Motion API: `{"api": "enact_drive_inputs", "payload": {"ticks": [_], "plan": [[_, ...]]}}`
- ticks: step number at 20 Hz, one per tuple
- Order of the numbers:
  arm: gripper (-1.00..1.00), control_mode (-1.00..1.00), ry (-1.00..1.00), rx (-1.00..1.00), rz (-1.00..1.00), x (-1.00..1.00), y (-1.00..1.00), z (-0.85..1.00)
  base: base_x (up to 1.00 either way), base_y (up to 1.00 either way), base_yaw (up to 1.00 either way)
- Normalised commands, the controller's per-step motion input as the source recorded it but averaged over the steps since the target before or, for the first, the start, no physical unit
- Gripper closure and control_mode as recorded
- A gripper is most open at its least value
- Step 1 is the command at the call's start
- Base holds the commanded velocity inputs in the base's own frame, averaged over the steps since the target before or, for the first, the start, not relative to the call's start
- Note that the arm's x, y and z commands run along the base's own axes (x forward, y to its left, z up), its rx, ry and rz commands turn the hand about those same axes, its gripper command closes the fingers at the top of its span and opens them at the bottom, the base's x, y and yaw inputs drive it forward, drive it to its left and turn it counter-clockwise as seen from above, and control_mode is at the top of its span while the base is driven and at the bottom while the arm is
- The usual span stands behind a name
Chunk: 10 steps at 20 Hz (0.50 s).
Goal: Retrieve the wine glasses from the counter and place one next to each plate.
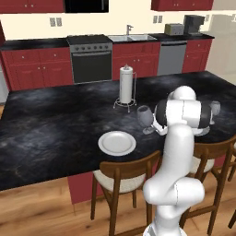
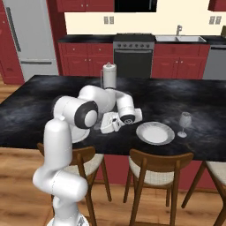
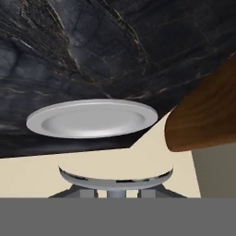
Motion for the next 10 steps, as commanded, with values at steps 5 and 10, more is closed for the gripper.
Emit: {"api": "enact_drive_inputs", "payload": {"ticks": [5, 10], "plan": [[1.00, -1.00, -0.06, 0.00, 0.00, 0.00, 0.00, -0.16, 0.00, 0.00, 0.00], [1.00, -1.00, -0.06, 0.00, 0.00, 0.05, 0.02, -0.08, 0.00, 0.00, 0.00]]}}
